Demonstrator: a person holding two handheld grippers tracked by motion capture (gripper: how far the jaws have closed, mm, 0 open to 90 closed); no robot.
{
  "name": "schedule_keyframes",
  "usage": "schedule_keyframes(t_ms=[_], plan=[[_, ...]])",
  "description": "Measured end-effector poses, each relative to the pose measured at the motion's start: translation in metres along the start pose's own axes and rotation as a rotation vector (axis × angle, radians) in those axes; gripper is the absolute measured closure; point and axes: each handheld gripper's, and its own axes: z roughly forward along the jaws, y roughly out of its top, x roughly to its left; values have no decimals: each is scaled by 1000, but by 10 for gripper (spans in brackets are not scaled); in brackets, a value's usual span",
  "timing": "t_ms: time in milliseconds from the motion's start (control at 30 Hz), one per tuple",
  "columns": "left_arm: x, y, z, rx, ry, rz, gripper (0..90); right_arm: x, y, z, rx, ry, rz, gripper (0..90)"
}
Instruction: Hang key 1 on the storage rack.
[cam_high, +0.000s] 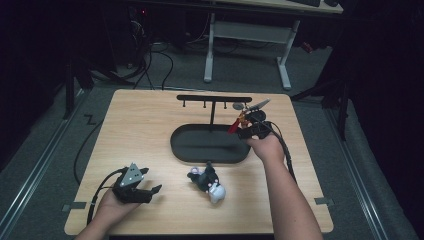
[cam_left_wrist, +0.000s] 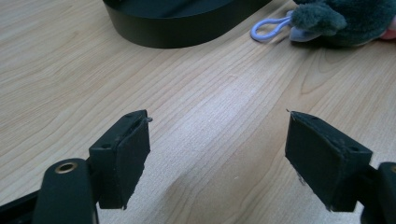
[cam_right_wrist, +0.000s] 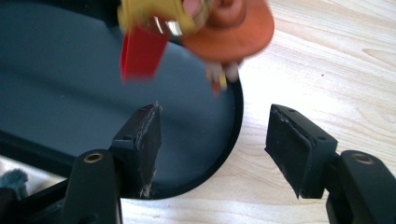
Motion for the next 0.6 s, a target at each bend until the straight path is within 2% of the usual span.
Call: schedule_keyframes(t_ms=[100,167,233,333,367,600], plan=[[-2,1,2,4,-3,7,223,2,-9,-3,-7,-3,-9,355],[-2,1,2,4,-4,8,223,5,-14,-6,-10,-25,-45,354],[-3,1,2,5,-6,8,223,6,-21,-10,-35,6,-33,359],[-3,2,3,6,-6,9,223,8,-27,-12,-31,1,-52,354],[-3,2,3,6,-7,10,223,10,-36,-15,-46,6,-69,357],[-4,2,3,4,-11,9,223,17,-59,-19,-92,28,-89,358]])
